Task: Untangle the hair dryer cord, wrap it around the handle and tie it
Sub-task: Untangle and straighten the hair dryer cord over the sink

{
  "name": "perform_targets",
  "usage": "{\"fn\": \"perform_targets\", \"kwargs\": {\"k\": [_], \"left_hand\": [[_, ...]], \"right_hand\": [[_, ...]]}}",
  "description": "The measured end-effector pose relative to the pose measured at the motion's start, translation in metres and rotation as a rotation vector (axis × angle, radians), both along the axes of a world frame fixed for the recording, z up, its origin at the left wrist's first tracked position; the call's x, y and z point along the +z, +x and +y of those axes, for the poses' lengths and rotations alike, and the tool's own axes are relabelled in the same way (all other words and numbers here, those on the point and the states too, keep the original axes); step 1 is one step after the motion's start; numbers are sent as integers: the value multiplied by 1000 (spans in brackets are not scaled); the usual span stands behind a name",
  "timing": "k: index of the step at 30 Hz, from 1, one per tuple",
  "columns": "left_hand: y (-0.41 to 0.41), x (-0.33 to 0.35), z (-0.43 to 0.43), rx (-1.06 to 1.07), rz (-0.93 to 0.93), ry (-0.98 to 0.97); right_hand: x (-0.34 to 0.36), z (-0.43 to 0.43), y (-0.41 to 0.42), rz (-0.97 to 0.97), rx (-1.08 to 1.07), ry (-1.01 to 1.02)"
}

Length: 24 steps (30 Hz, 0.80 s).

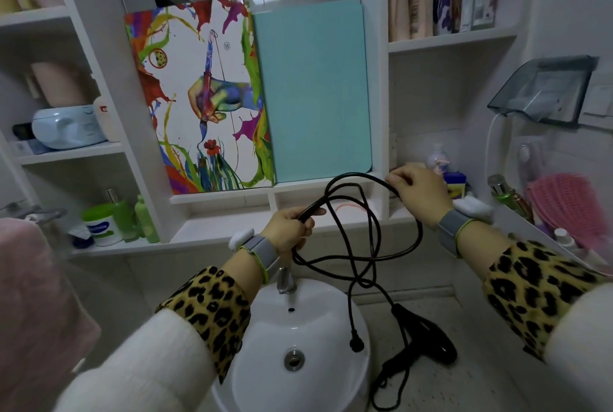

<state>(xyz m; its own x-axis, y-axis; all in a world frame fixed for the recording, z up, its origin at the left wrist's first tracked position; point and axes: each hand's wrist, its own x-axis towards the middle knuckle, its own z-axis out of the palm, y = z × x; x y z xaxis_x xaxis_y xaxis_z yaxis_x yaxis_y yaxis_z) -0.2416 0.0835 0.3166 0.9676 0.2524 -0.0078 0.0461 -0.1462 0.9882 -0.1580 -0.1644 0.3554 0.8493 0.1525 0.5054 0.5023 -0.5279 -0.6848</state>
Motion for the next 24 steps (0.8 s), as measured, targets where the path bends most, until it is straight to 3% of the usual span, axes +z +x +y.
{"fn": "perform_targets", "kwargs": {"k": [2,4,5,7,10,14,16,19,22,24], "left_hand": [[1,1,-3,29,6,-61],[-1,3,-3,51,17,-125],[-2,3,-2,59,15,-155],[-4,4,-1,59,9,-209],[-7,4,-2,-4,27,-311],[-7,5,-10,-65,34,-402],[-5,4,-9,-60,44,-387],[-4,-2,-2,-49,77,-301],[-3,-8,3,-17,86,-213],[-1,-10,11,32,47,-217]], "right_hand": [[-13,3,0,212,32,237],[-31,1,-3,585,161,554],[-39,-2,-5,734,239,623],[-52,-7,-10,846,369,524],[-55,2,-10,779,476,328],[-35,22,-12,442,409,-28],[-30,24,-13,448,434,104],[-18,26,-13,598,466,592],[4,21,-6,521,176,613],[13,14,-3,520,108,711]]}}
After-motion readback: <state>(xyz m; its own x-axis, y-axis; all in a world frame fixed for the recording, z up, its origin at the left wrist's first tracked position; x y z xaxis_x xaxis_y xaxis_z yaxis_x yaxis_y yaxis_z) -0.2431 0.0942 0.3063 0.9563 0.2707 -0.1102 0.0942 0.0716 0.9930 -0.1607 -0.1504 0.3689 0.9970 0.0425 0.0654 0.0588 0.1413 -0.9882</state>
